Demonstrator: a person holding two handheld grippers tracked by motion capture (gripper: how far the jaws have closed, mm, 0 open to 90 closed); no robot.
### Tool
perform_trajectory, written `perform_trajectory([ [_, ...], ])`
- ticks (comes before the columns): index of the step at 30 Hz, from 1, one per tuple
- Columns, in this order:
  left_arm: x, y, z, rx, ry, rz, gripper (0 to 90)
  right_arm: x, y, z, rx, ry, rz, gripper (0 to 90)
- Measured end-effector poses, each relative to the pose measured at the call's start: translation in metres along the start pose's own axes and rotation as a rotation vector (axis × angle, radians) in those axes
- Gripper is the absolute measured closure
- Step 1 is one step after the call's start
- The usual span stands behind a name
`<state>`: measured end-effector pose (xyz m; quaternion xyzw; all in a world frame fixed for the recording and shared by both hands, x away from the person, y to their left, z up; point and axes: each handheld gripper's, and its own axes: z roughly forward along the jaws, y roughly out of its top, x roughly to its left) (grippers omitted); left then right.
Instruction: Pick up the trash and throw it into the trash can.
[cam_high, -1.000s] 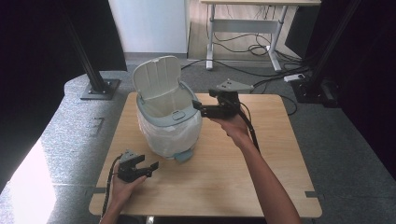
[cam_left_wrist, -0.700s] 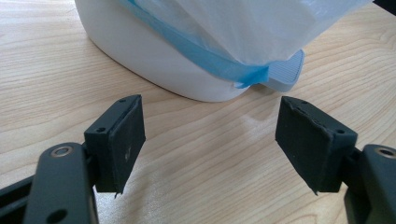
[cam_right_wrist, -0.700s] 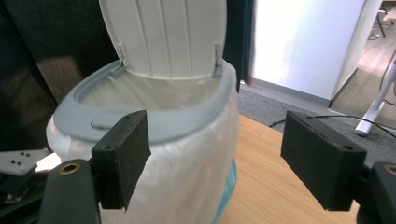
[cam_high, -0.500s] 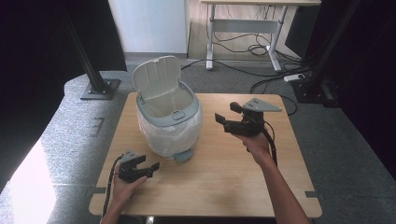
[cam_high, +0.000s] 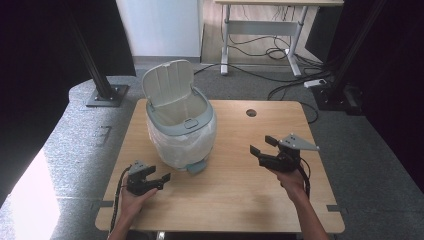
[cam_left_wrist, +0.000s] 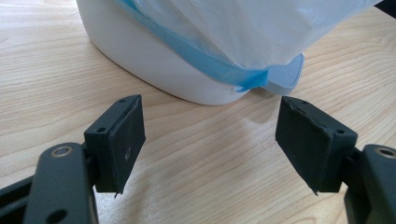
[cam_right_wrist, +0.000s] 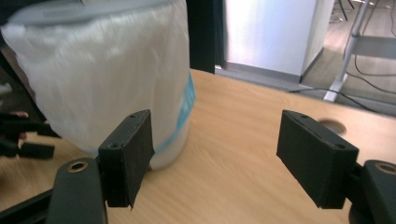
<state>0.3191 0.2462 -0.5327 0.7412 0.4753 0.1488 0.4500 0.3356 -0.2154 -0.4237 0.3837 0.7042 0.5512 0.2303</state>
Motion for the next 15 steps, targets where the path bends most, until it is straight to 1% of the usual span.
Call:
perform_trajectory([
  [2, 0.000, 0.000, 0.000, 0.001, 0.002, 0.002, 23.9, -0.004, -0.014, -0.005, 0.007, -0.006, 0.018, 26.9],
  [4, -0.001, 0.000, 0.000, 0.002, 0.004, 0.006, 23.9, -0.008, -0.028, -0.010, 0.021, -0.020, 0.024, 27.0],
  [7, -0.002, 0.000, 0.001, 0.005, 0.005, 0.012, 23.9, -0.012, -0.043, -0.013, 0.042, -0.029, 0.042, 27.0],
  [10, -0.003, 0.000, 0.001, 0.005, 0.004, 0.013, 23.9, -0.017, -0.059, -0.014, 0.070, -0.042, 0.050, 27.0],
  [13, -0.003, 0.000, 0.000, 0.003, -0.002, 0.004, 23.8, -0.019, -0.073, -0.014, 0.092, -0.051, 0.060, 27.2],
  [15, -0.002, 0.001, -0.001, 0.004, -0.022, -0.012, 23.9, -0.021, -0.081, -0.013, 0.122, -0.059, 0.053, 27.2],
])
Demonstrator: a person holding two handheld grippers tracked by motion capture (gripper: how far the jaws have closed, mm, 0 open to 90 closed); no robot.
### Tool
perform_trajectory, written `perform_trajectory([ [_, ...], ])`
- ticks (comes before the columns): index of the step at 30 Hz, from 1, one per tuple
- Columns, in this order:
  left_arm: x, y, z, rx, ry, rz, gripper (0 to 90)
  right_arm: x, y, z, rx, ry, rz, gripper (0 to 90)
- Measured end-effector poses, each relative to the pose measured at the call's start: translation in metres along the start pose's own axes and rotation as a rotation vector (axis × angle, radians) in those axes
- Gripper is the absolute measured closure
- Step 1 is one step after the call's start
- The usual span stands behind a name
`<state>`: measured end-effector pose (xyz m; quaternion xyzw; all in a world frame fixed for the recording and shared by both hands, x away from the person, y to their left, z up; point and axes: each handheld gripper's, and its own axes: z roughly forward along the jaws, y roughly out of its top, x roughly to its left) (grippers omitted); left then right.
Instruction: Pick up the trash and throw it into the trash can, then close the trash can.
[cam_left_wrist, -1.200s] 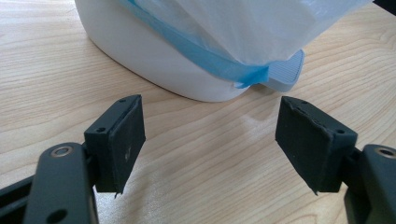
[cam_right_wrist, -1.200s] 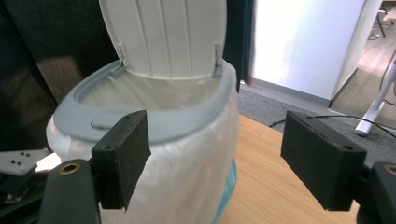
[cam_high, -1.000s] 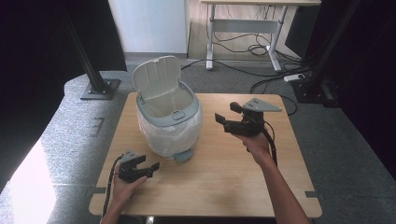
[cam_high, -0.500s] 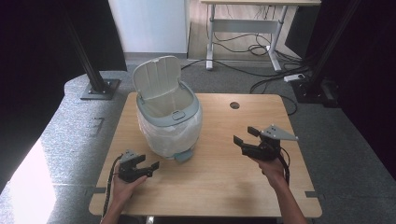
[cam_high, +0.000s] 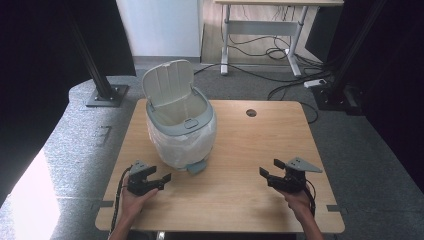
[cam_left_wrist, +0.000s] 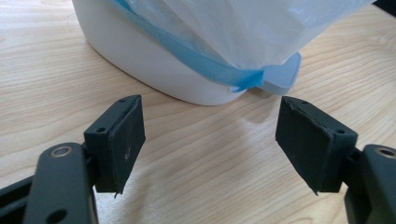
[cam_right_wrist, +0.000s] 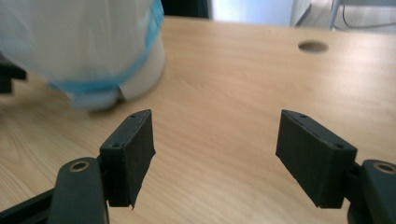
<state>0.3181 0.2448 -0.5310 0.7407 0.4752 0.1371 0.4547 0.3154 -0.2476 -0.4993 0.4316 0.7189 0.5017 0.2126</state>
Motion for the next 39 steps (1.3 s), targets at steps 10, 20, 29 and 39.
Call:
perform_trajectory([
  [10, -0.003, 0.010, -0.012, -0.040, -0.043, -0.026, 20.9, -0.008, -0.011, -0.001, 0.015, -0.022, 0.022, 27.4],
  [20, -0.008, 0.037, -0.042, -0.102, -0.089, 0.024, 20.2, -0.011, -0.018, 0.002, 0.044, -0.027, 0.030, 27.4],
  [29, -0.012, 0.064, -0.068, -0.183, -0.104, 0.051, 19.9, -0.015, -0.027, 0.004, 0.069, -0.032, 0.048, 27.3],
  [39, -0.016, 0.099, -0.084, -0.237, -0.120, 0.077, 19.1, -0.018, -0.032, 0.005, 0.087, -0.033, 0.054, 27.2],
])
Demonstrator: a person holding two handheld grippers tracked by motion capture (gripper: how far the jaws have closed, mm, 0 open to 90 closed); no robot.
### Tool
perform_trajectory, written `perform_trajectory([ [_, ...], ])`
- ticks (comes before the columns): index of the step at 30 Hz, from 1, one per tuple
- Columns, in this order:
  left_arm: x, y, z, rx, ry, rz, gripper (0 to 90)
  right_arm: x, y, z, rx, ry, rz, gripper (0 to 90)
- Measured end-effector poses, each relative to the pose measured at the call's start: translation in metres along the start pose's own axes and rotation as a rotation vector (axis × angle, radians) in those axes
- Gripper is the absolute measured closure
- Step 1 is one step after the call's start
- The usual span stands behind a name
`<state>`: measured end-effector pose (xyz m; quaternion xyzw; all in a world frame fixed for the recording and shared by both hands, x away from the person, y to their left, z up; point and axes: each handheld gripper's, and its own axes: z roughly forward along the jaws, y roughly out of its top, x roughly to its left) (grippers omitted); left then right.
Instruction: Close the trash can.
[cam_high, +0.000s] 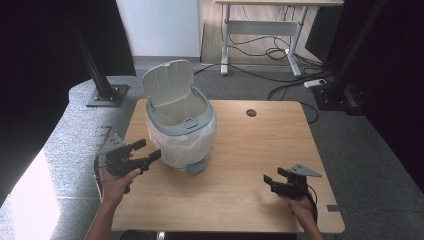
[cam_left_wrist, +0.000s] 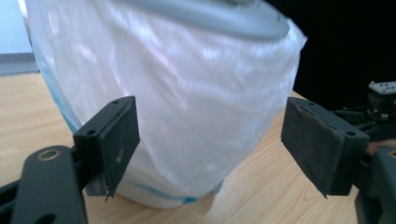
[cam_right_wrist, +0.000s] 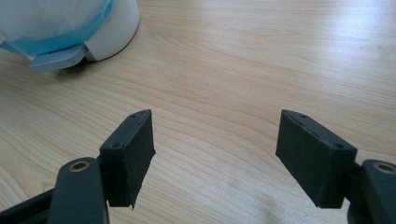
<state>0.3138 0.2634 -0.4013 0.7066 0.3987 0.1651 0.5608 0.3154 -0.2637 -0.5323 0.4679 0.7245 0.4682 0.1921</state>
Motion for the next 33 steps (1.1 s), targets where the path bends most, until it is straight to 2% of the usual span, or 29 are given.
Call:
perform_trajectory([
  [8, 0.009, 0.033, -0.002, -0.044, -0.003, 0.007, 18.4, 0.001, -0.001, 0.001, 0.005, 0.003, 0.001, 27.3],
  [13, 0.016, 0.051, 0.002, -0.049, -0.010, 0.013, 17.8, 0.001, -0.001, 0.001, 0.005, 0.003, 0.002, 27.2],
  [20, 0.032, 0.069, 0.015, -0.045, -0.002, 0.009, 17.5, -0.001, -0.001, 0.002, 0.007, 0.008, 0.004, 27.3],
  [24, 0.040, 0.082, 0.023, -0.044, 0.013, 0.024, 17.4, -0.001, -0.001, 0.002, 0.008, 0.007, 0.005, 27.3],
  [33, 0.058, 0.109, 0.042, -0.064, -0.002, 0.013, 17.3, -0.001, -0.002, 0.003, 0.010, 0.012, 0.009, 27.2],
])
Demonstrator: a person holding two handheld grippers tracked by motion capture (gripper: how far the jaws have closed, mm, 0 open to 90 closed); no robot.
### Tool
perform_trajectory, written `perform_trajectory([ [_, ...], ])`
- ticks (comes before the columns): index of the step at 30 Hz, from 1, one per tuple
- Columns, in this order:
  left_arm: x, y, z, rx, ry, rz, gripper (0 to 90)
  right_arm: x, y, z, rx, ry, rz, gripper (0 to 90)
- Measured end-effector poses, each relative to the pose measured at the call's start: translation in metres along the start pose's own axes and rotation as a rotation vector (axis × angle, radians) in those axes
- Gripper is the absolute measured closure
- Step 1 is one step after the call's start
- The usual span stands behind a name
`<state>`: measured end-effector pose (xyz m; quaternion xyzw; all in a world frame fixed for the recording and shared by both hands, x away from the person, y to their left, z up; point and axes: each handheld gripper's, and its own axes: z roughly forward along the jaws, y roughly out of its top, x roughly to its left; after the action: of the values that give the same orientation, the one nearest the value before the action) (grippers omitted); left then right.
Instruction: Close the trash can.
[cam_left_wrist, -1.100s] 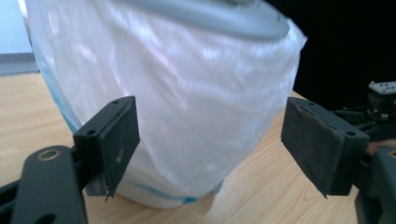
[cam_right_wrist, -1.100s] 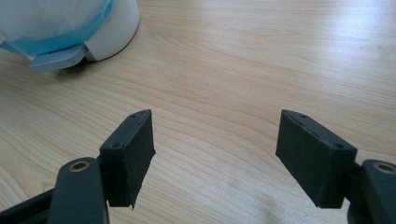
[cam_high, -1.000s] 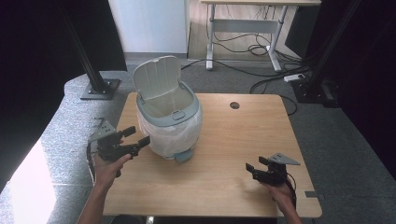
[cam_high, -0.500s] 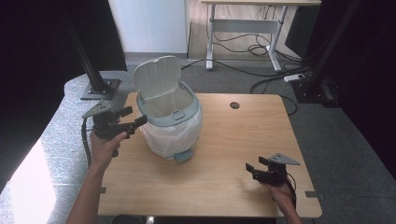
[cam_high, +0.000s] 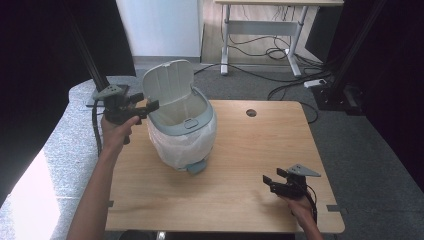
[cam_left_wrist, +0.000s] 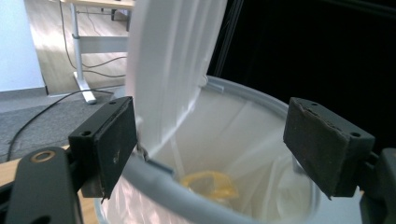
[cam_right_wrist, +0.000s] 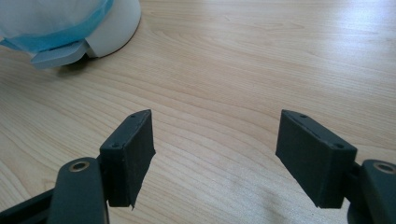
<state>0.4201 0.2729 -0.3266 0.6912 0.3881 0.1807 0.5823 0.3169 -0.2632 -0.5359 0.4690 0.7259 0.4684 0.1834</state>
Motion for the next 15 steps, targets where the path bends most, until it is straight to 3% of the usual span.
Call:
perform_trajectory([
  [2, 0.003, 0.005, 0.003, 0.002, 0.012, 0.011, 17.1, 0.000, 0.000, 0.001, 0.002, 0.003, 0.002, 27.2],
  [7, 0.005, 0.017, 0.007, -0.012, -0.007, 0.030, 17.5, -0.001, -0.001, 0.002, 0.008, 0.005, 0.003, 27.2],
  [12, -0.004, 0.024, 0.008, -0.003, -0.005, 0.055, 16.9, 0.000, -0.001, 0.002, 0.008, 0.005, 0.004, 27.2],
  [15, -0.013, 0.020, 0.006, -0.005, -0.035, 0.062, 16.8, 0.000, -0.001, 0.001, 0.007, 0.006, 0.005, 27.2],
])
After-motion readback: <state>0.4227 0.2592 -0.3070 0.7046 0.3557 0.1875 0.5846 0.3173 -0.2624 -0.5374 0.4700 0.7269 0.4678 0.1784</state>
